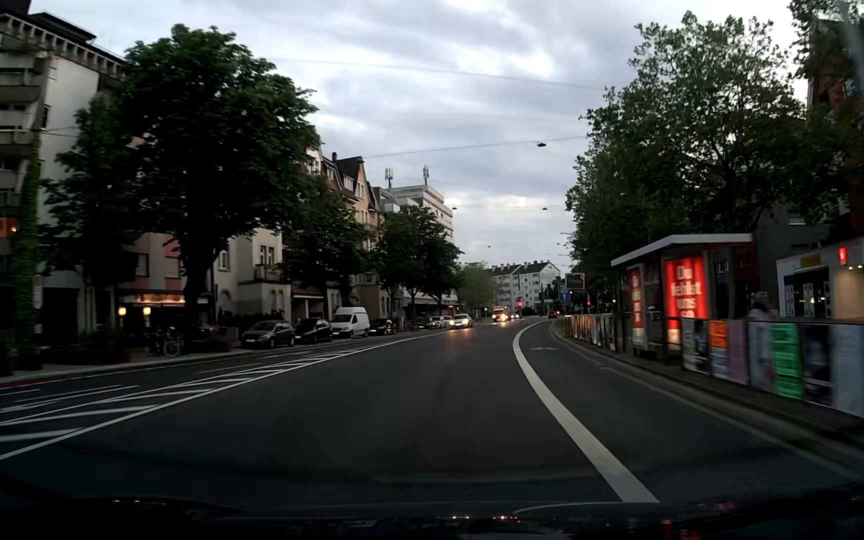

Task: Follow the waypoints while adhering to traffic rules and regulations

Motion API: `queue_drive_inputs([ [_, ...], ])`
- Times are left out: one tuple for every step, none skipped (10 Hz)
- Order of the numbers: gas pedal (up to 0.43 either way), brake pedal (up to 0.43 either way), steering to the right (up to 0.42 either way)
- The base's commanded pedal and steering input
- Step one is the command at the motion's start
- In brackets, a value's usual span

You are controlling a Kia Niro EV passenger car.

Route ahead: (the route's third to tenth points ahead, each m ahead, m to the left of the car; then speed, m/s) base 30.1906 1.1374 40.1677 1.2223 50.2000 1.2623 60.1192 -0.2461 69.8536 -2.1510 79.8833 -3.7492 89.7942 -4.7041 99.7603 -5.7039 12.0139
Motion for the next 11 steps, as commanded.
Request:
queue_drive_inputs([
  [0.118, 0.000, 0.018],
  [0.118, 0.000, 0.018],
  [0.118, 0.000, 0.018],
  [0.118, 0.000, 0.019],
  [0.118, 0.000, 0.019],
  [0.118, 0.000, 0.019],
  [0.118, 0.000, 0.018],
  [0.118, 0.000, 0.018],
  [0.118, 0.000, 0.017],
  [0.118, 0.000, 0.017],
  [0.118, 0.000, 0.017],
])
